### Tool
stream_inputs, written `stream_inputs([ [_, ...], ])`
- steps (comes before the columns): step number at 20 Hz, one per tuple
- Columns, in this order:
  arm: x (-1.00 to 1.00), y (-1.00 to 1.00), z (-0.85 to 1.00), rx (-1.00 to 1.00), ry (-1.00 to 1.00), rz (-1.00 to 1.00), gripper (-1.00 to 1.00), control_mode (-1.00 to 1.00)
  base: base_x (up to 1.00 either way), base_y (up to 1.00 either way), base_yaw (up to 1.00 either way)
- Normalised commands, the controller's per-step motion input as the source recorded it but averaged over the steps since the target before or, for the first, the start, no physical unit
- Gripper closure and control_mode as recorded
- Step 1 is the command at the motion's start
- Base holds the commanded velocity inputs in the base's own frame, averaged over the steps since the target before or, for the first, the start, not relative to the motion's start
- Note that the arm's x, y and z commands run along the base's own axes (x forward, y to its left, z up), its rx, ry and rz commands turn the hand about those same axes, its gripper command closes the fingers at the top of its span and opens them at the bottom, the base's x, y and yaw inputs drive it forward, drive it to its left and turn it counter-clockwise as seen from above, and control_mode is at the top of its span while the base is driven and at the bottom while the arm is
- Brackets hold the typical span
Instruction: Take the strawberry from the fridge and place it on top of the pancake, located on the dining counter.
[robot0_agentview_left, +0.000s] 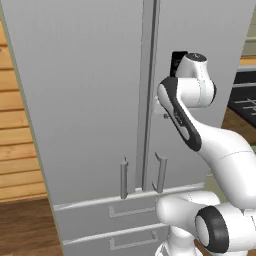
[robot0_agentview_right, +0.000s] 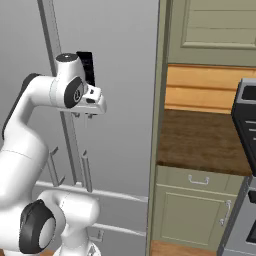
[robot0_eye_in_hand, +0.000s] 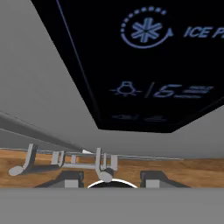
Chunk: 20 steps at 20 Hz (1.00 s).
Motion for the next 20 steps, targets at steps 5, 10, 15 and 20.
stream_inputs([
  [5,0.0,0.0,0.0,0.0,0.0,0.0,-1.0,1.0,-0.2,0.0,0.0],
  [10,0.0,0.0,0.0,0.0,0.0,0.0,-1.0,1.0,-0.49,0.06,0.0],
  [15,0.0,0.0,0.0,0.0,0.0,0.0,-1.0,1.0,-0.35,0.41,0.0],
  [20,0.0,0.0,0.0,0.0,0.0,0.0,-1.0,1.0,-0.13,0.44,0.0],
])
